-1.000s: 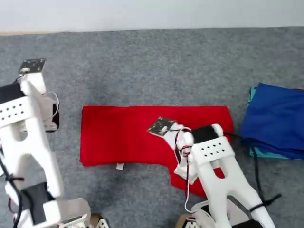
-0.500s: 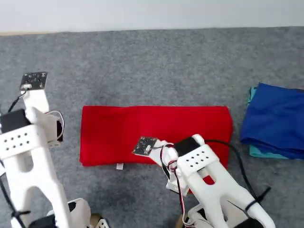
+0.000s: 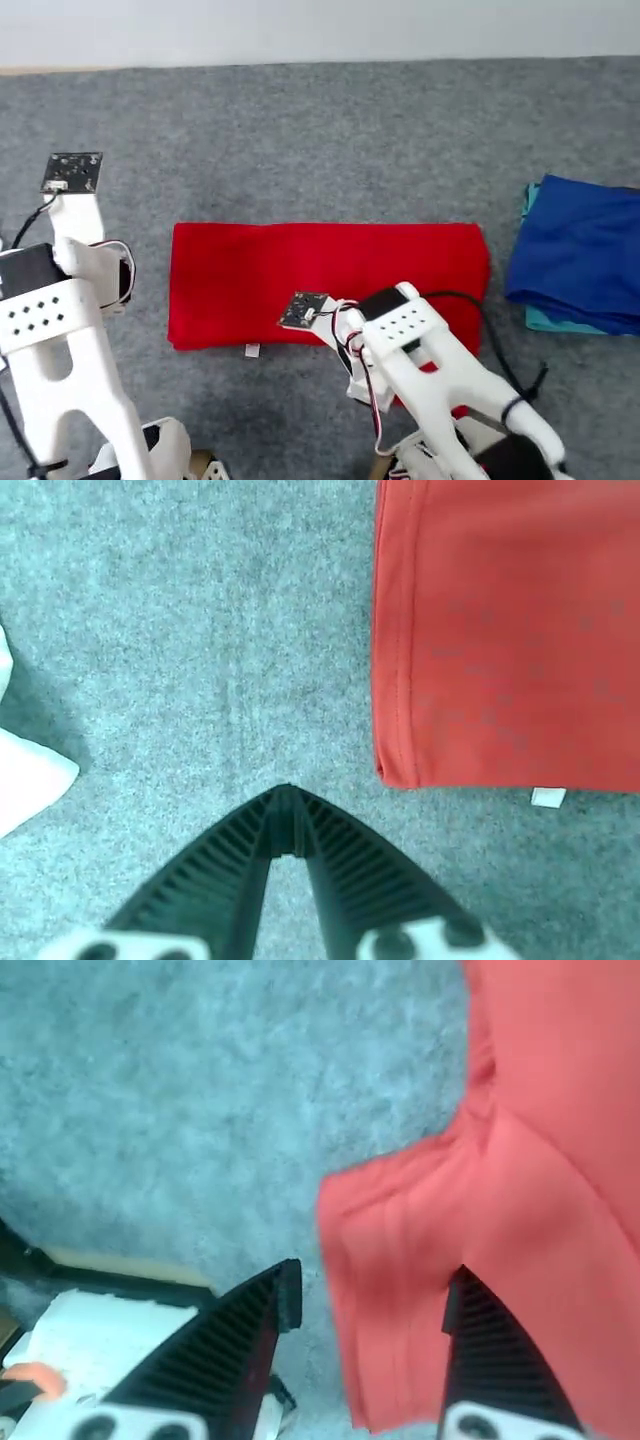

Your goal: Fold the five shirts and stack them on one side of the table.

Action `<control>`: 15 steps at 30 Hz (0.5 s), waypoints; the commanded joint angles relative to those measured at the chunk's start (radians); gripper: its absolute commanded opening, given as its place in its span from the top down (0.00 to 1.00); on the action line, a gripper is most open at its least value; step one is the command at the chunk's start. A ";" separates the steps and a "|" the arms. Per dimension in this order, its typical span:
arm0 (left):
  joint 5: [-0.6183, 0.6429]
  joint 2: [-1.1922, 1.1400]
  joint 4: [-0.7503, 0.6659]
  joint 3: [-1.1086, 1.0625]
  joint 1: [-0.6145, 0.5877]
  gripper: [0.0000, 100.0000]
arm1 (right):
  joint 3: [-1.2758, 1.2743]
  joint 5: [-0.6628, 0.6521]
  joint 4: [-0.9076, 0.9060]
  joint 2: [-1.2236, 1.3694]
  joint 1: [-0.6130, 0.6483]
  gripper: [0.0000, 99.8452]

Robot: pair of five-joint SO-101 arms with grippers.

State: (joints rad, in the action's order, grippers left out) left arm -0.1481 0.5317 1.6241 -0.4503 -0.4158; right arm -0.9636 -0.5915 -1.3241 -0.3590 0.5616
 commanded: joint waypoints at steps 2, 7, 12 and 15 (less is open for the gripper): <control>-0.009 0.031 -0.015 0.005 0.000 1.00 | 0.005 -0.012 0.101 0.093 0.007 0.76; -0.009 0.031 -0.015 0.005 -0.003 1.00 | 0.029 -0.012 0.159 0.202 0.007 0.76; -0.009 0.031 -0.015 0.005 -0.003 1.00 | 0.051 -0.012 0.176 0.254 0.002 0.77; -0.011 0.031 -0.015 0.005 -0.003 1.00 | 0.051 -0.012 0.189 0.266 0.004 0.85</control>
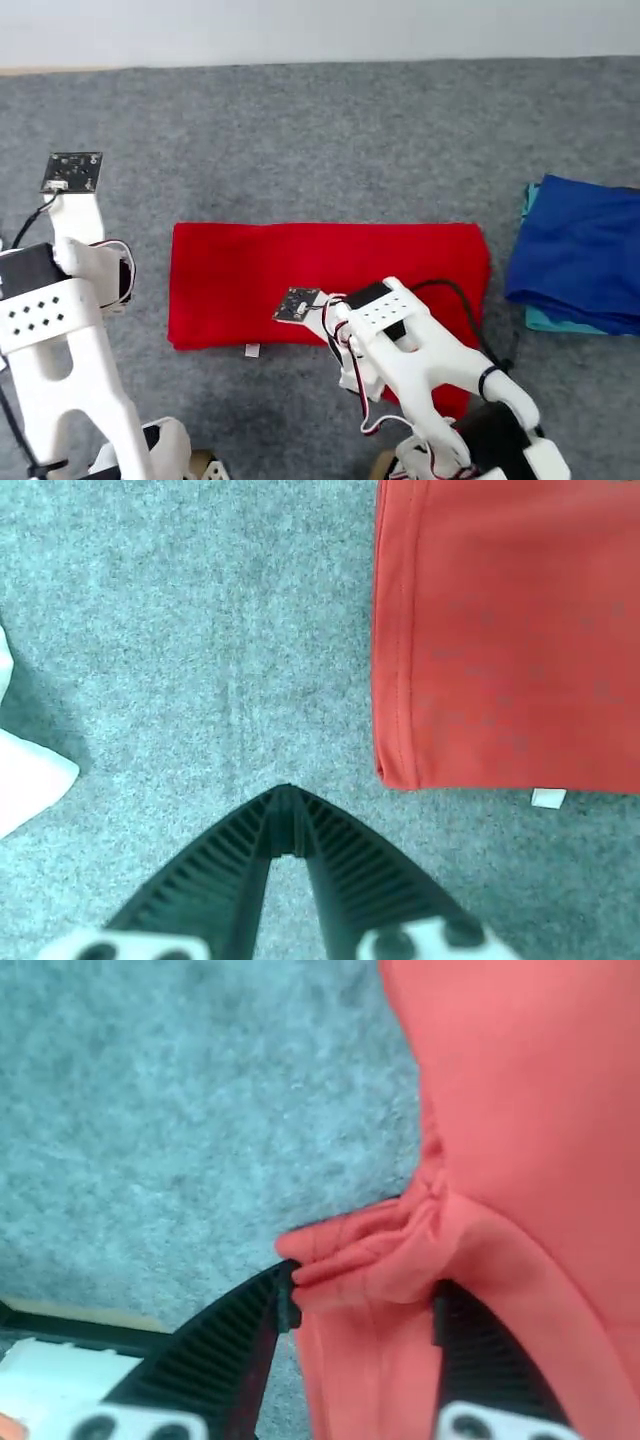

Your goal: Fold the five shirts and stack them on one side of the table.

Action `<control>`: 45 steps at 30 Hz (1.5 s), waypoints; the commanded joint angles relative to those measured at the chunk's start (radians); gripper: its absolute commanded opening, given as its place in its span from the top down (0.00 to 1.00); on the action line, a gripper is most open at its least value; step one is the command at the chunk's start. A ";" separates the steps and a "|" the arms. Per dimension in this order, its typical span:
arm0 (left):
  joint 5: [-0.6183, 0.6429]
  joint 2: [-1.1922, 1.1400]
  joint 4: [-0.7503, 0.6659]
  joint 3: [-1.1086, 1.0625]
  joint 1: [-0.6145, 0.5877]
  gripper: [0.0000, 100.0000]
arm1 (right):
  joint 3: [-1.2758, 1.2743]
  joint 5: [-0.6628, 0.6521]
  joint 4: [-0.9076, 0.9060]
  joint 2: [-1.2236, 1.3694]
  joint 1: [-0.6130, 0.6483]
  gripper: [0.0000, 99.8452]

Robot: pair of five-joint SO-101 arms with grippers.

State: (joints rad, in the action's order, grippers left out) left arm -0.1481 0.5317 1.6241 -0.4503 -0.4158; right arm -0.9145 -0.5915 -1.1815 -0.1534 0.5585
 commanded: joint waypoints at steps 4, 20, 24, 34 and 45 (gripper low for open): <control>-0.011 0.031 -0.014 0.005 -0.003 1.00 | 0.002 -0.014 0.042 0.058 0.004 0.94; -0.009 0.037 -0.006 0.007 -0.003 1.00 | 0.295 -0.092 -0.163 0.056 -0.107 0.95; -0.009 0.037 -0.005 0.007 -0.002 1.00 | 0.420 -0.130 -0.200 0.064 -0.163 0.95; -0.009 0.037 -0.005 0.012 0.003 1.00 | 0.526 -0.209 -0.194 0.156 -0.206 0.95; -0.040 0.038 0.114 0.110 0.083 1.00 | 0.965 -0.264 -0.203 0.487 -0.263 0.94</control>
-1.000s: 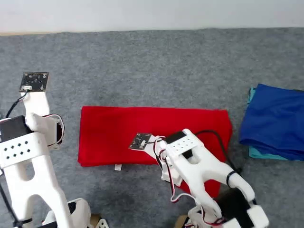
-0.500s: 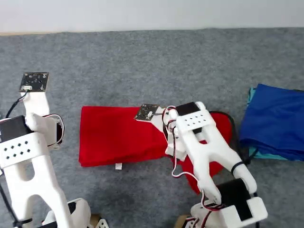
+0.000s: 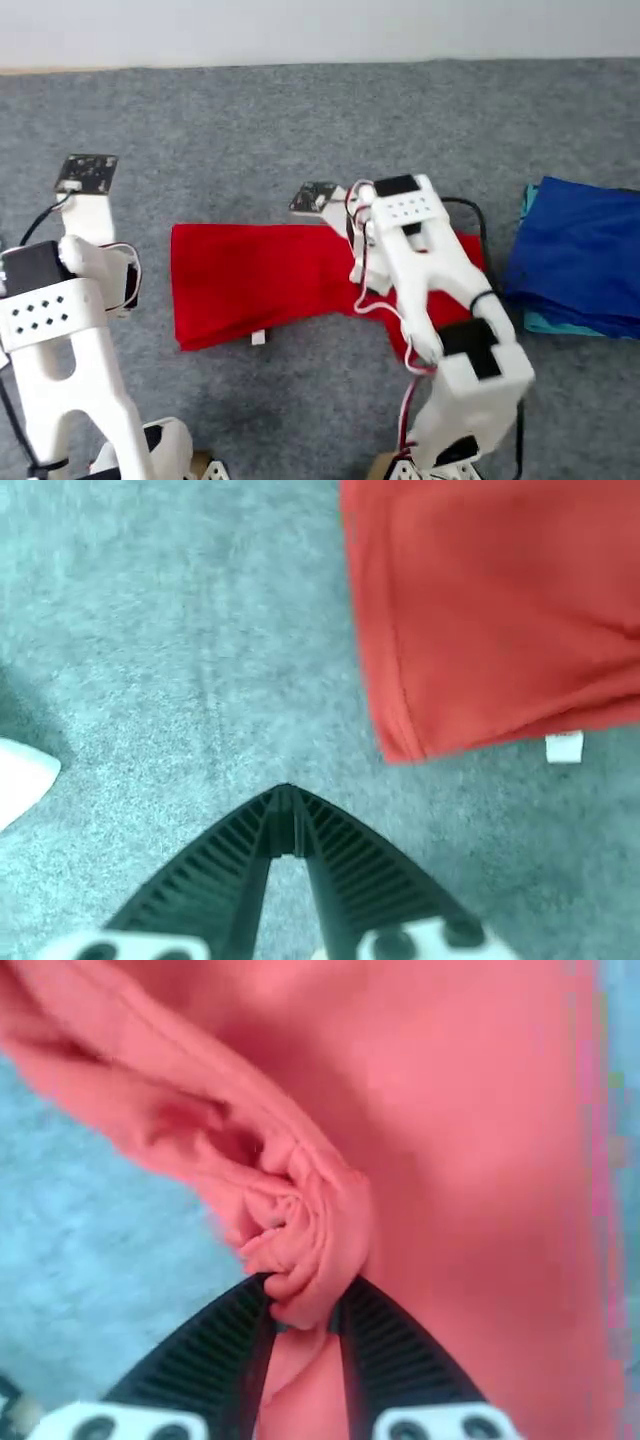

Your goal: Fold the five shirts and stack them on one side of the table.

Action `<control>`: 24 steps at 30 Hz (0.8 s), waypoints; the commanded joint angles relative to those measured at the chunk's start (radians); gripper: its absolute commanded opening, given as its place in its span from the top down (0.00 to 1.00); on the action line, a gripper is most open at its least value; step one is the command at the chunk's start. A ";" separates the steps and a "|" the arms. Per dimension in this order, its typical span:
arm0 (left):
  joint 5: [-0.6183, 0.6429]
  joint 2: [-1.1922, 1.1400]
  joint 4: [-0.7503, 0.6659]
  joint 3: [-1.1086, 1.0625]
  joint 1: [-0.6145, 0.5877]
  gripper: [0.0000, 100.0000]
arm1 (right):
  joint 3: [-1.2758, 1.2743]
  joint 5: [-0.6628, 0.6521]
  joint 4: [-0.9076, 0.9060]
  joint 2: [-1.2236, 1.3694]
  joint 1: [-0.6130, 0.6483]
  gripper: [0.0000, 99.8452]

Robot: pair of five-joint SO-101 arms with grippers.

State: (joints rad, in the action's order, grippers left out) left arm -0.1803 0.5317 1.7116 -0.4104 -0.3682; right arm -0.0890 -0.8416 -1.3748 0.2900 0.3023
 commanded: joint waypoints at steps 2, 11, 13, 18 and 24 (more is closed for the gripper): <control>-0.008 0.038 0.028 0.090 0.051 1.00 | 0.210 -0.015 -0.030 0.099 -0.007 0.90; -0.012 0.038 0.040 0.107 0.051 1.00 | 0.517 0.046 -0.259 0.171 -0.021 0.78; -0.012 0.038 0.040 0.107 0.051 1.00 | 0.568 0.048 -0.328 0.171 -0.025 0.78; -0.008 0.038 0.040 0.108 0.052 1.00 | 0.628 0.064 -0.414 0.156 -0.082 0.78; -0.009 0.038 0.040 0.108 0.051 1.00 | 0.512 0.071 -0.418 0.004 -0.145 0.78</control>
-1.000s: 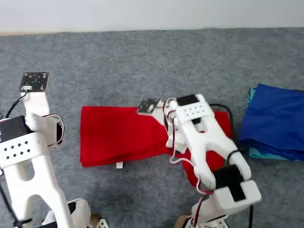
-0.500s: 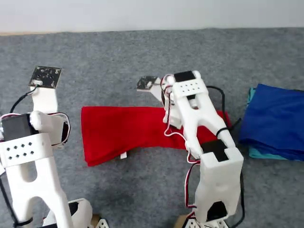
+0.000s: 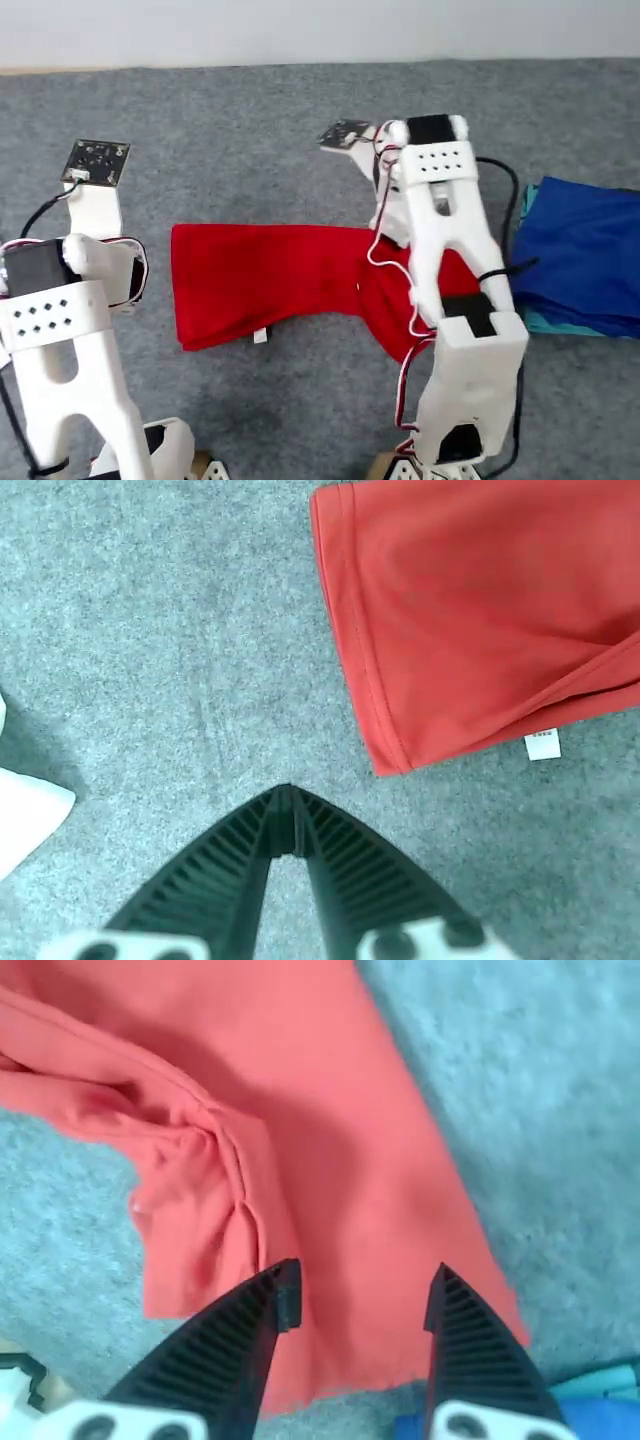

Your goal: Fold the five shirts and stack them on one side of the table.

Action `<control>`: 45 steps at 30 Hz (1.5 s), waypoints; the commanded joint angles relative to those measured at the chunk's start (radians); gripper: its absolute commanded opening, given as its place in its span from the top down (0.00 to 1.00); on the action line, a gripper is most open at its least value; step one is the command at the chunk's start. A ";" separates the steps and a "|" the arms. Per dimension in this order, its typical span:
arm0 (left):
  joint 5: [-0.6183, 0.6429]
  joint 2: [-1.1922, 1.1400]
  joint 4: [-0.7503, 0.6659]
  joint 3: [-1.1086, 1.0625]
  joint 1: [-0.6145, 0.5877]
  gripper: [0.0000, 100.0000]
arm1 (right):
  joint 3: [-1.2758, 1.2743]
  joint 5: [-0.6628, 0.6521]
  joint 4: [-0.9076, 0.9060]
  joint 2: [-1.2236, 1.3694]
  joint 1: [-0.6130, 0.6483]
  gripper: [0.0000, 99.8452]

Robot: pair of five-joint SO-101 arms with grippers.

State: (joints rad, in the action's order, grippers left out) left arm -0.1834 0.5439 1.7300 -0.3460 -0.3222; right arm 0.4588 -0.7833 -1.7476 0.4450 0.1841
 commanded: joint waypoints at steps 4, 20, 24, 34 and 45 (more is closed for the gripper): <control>-0.008 0.026 0.021 0.044 0.005 1.00 | -0.265 0.017 -0.045 -0.335 -0.045 0.78; -0.003 0.026 0.021 0.038 0.006 1.00 | -1.223 -0.044 0.255 -0.923 -0.044 0.90; -0.003 0.026 0.021 0.038 0.006 1.00 | -1.293 -0.041 0.363 -0.862 -0.042 0.90; -0.006 0.063 0.021 0.038 0.006 1.00 | -1.295 0.029 0.404 -0.731 0.044 0.83; -0.008 0.063 0.021 0.038 0.006 1.00 | -1.295 0.126 0.429 -0.723 0.166 0.79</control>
State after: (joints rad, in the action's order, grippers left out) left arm -0.1834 0.5777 1.7300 -0.3460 -0.3222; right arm -0.8393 -0.6697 -1.3472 -0.2869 0.3406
